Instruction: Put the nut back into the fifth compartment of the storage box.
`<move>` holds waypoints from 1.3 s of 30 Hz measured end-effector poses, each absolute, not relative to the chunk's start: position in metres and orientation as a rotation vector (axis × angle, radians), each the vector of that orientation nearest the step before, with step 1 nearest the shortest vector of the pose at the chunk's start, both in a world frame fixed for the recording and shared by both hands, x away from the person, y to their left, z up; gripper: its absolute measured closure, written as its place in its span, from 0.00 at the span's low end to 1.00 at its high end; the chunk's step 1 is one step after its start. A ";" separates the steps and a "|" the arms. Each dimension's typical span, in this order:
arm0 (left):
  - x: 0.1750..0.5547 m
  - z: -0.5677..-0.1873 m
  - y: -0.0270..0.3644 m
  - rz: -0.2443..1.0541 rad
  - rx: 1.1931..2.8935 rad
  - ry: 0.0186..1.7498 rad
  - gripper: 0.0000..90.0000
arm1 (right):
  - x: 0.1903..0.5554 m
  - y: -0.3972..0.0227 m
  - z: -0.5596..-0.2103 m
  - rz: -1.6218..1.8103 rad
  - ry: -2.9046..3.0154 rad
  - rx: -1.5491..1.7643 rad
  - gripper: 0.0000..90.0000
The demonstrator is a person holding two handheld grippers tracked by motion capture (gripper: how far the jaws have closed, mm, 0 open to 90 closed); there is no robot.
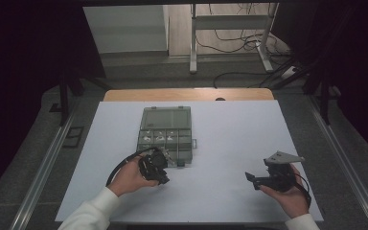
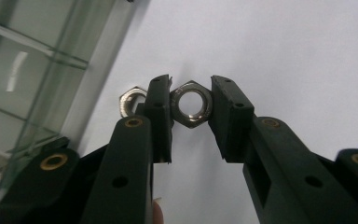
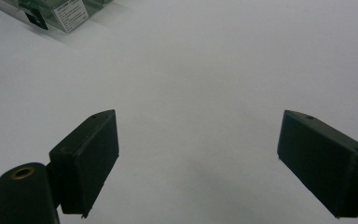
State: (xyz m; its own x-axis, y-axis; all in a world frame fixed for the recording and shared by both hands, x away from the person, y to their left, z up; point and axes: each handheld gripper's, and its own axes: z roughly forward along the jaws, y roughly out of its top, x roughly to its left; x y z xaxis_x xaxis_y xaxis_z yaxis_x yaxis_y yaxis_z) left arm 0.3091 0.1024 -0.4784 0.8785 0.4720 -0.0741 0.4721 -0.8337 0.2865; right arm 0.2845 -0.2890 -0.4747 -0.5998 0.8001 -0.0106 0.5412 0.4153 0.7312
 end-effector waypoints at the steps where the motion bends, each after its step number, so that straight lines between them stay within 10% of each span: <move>1: 0.309 -0.477 0.103 0.002 2.749 0.712 0.77 | 0.285 -0.289 -0.475 1.000 2.318 1.151 0.14; 39: 0.332 -0.452 0.135 0.076 2.673 0.841 0.77 | 0.286 -0.290 -0.475 1.001 2.316 1.154 0.14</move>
